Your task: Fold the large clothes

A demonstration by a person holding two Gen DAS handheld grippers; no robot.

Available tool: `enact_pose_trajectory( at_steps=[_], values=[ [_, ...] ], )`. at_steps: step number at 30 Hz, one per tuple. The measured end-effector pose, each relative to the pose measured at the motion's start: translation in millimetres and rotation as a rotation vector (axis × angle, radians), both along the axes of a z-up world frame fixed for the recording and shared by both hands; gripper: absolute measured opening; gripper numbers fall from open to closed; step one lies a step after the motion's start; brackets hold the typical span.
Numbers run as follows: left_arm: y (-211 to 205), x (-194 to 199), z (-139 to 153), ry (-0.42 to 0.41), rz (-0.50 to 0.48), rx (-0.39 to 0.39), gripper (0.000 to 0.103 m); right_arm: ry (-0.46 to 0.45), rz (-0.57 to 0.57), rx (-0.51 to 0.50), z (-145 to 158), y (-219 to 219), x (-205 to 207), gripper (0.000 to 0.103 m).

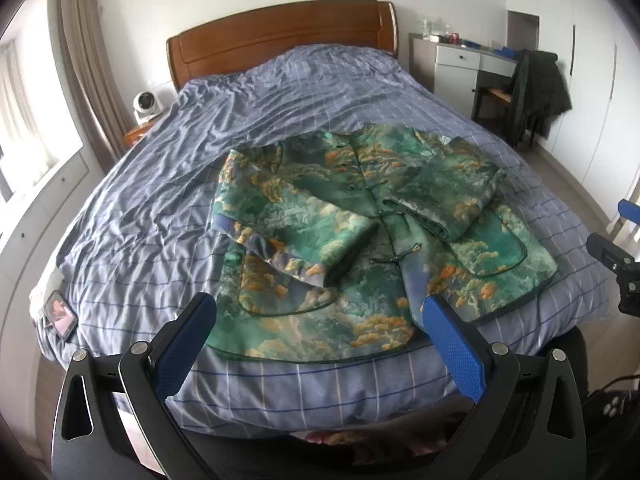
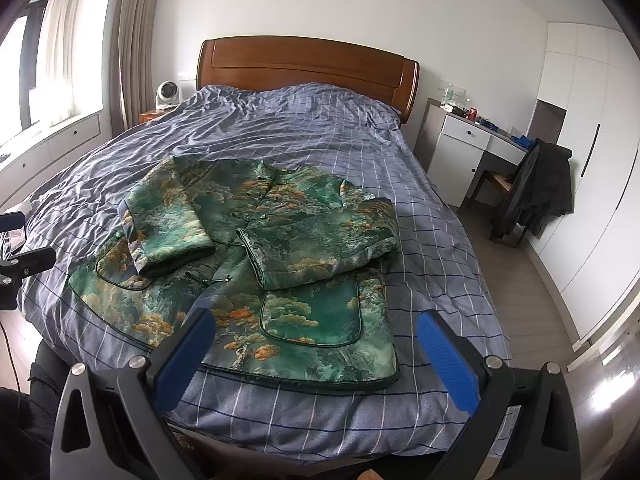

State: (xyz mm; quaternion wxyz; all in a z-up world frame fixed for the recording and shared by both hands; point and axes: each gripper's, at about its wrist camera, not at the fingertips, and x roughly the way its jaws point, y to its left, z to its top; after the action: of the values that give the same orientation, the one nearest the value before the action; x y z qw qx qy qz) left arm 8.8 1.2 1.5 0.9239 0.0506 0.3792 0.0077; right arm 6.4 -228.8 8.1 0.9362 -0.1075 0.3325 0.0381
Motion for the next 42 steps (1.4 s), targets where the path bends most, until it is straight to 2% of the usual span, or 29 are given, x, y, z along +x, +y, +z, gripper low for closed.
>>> enact_pose_trajectory(
  at_steps=[42],
  values=[
    [4.4,3.1,-0.8,0.008,-0.001,-0.006,0.103,0.011,0.0,0.006,0.0,2.3,3.8,0.103]
  ],
)
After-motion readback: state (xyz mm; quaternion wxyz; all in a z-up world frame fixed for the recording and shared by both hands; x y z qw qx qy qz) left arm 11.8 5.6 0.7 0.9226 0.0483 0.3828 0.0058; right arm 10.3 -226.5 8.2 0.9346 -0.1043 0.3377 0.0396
